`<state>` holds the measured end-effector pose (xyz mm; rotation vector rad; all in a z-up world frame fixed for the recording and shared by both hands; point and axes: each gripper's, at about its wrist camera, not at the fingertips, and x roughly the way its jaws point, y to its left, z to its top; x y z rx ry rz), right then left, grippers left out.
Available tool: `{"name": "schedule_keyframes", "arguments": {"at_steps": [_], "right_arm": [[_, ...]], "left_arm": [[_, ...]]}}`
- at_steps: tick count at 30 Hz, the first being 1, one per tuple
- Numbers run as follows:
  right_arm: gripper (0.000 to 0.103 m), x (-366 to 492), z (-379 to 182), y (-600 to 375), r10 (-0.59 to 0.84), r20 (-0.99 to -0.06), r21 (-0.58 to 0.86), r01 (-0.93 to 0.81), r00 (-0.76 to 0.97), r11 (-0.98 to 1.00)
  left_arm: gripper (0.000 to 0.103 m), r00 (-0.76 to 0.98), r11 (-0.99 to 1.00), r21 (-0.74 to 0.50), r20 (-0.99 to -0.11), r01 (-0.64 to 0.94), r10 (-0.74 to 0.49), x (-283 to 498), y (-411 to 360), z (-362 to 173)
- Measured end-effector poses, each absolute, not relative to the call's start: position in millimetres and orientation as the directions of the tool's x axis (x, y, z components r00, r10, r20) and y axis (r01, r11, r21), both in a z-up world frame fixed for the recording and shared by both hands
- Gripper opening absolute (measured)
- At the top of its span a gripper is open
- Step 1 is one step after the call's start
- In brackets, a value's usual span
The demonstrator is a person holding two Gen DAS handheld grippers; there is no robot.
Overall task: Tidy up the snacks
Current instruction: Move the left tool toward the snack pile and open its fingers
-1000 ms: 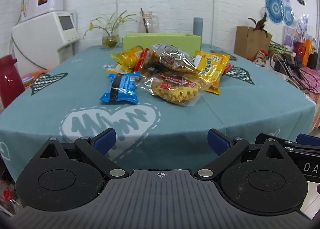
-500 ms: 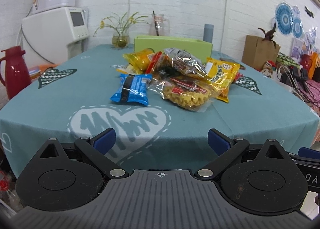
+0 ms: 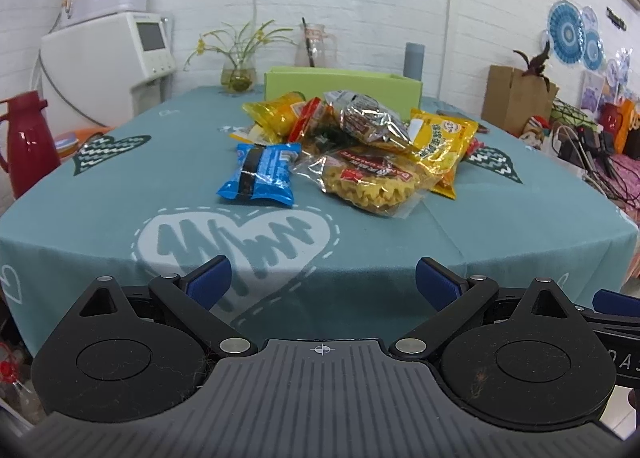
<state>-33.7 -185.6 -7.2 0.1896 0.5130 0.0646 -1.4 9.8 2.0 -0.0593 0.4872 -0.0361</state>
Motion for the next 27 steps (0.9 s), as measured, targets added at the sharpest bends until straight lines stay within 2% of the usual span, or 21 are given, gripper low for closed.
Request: {"name": "schedule_keyframes", "arguments": {"at_steps": [7, 12, 18, 20, 23, 27], "right_arm": [[0.103, -34, -6, -185, 0.109, -0.479, 0.191, -0.017, 0.871, 0.981], [0.103, -32, 0, -188, 0.100, -0.442, 0.173, -0.024, 0.891, 0.985], [0.103, 23, 10, -184, 0.055, -0.392, 0.046, -0.040, 0.918, 0.998], [0.103, 54, 10, -186, 0.058, -0.409, 0.029, -0.051, 0.911, 0.998], [0.103, 92, 4, -184, 0.049, -0.489, -0.006, -0.060, 0.871, 0.998], [0.102, 118, -7, -187, 0.107, -0.553, 0.051, -0.094, 0.826, 0.994]], "left_arm": [[0.088, 0.879, 0.998, -0.065, -0.475, 0.018, -0.047, 8, 13, 3], [0.088, 0.864, 0.995, -0.095, -0.502, -0.005, -0.044, 37, 27, 12], [0.089, 0.857, 0.989, -0.142, -0.513, -0.024, -0.053, 69, 43, 26], [0.090, 0.854, 0.988, -0.151, -0.518, -0.031, -0.052, 76, 47, 29], [0.091, 0.840, 0.986, -0.160, -0.541, -0.045, -0.050, 90, 51, 30], [0.091, 0.823, 0.982, -0.181, -0.564, -0.052, -0.060, 110, 59, 36]]}}
